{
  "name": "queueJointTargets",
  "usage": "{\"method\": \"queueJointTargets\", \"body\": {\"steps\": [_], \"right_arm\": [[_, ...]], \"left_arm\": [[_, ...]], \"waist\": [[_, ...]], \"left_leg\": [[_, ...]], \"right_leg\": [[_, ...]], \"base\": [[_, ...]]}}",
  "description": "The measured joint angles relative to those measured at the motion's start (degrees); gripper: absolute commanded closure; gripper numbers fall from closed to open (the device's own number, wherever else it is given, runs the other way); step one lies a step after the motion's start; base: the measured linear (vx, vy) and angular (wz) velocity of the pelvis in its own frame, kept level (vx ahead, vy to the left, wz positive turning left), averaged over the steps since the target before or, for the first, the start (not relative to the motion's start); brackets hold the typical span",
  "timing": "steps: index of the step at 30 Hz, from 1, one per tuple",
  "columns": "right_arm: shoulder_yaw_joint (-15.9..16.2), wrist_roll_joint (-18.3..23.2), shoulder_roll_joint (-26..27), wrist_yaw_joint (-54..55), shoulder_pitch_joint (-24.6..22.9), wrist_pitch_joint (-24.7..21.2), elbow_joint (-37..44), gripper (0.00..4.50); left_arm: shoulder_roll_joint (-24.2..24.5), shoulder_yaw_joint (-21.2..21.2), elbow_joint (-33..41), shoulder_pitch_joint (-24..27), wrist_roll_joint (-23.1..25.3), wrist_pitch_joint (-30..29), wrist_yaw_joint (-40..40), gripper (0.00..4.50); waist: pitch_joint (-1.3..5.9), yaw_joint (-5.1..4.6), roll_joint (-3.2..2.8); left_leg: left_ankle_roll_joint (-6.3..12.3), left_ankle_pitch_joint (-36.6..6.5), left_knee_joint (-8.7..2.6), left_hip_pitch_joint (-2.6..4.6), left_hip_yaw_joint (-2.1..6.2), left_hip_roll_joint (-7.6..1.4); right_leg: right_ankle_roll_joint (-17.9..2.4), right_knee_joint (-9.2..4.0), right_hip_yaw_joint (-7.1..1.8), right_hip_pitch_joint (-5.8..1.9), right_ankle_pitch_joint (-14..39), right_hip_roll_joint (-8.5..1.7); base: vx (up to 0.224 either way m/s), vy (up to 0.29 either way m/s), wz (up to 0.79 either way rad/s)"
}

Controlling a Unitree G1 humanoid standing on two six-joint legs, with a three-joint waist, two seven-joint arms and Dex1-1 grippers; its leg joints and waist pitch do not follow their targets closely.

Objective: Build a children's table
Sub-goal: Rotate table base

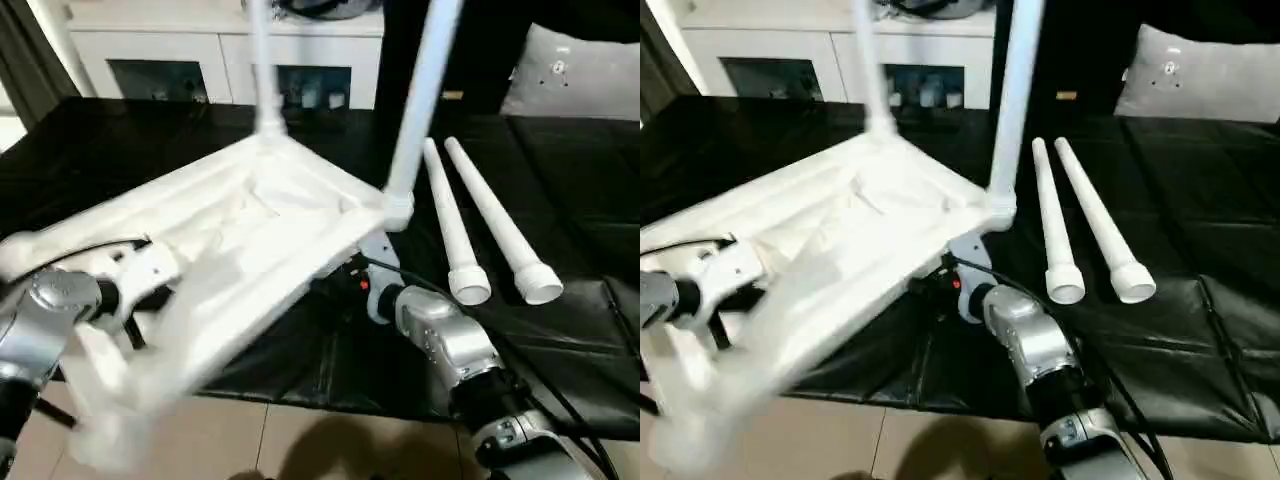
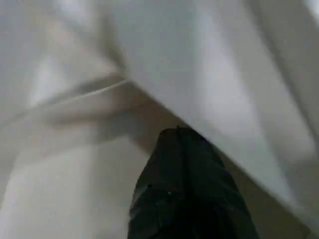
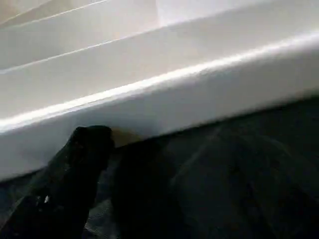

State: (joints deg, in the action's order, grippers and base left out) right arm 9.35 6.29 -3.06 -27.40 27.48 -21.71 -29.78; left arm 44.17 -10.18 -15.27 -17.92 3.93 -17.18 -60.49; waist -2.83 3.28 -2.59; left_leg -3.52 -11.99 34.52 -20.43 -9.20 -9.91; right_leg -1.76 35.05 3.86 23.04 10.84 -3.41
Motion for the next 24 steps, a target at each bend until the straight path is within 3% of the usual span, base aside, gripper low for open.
{"method": "queueJointTargets", "body": {"steps": [5, 8, 16, 24], "right_arm": [[-0.4, -0.1, 0.2, 0.9, 0.3, 0.9, -1.1, 0.0], [-1.2, -0.5, 0.0, 1.4, 0.8, 1.5, -2.0, 0.0], [-2.2, -2.2, -2.4, 2.3, 1.8, 2.6, -1.7, 0.0], [-5.0, -3.5, -4.3, 5.3, 1.6, 3.6, 4.0, 0.0]], "left_arm": [[-4.7, -1.7, 1.3, -0.1, -2.6, 0.9, -2.5, 4.45], [-9.1, -2.3, -1.8, -1.8, -2.6, 4.3, -0.3, 4.45], [-18.2, -3.7, -18.5, -13.5, 4.8, 14.5, 16.9, 4.45], [-25.8, -3.3, -28.2, -18.2, 6.0, 21.5, 28.6, 4.45]], "waist": [[-0.01, -0.15, 0.0], [-0.04, -0.32, 0.04], [-0.07, 0.34, 0.09], [-0.15, 0.4, -0.09]], "left_leg": [[-0.2, 0.1, -0.07, 0.25, -0.05, -0.02], [-0.25, 0.2, -0.1, 0.27, -0.05, -0.05], [-0.35, 0.4, -0.15, 0.28, -0.04, -0.06], [-0.27, 0.5, -0.13, -0.22, -0.03, -0.06]], "right_leg": [[0.0, 0.15, -0.03, -0.06, 0.0, 0.01], [0.0, 0.19, -0.02, -0.06, 0.0, 0.05], [0.0, 0.19, 0.01, -0.13, -0.2, 0.04], [0.0, -0.03, 0.06, 0.12, -0.3, 0.03]], "base": [[0.0, 0.0, 0.0], [0.0, 0.0, 0.0], [0.0, 0.0, 0.0], [0.0, 0.0, 0.0]]}}
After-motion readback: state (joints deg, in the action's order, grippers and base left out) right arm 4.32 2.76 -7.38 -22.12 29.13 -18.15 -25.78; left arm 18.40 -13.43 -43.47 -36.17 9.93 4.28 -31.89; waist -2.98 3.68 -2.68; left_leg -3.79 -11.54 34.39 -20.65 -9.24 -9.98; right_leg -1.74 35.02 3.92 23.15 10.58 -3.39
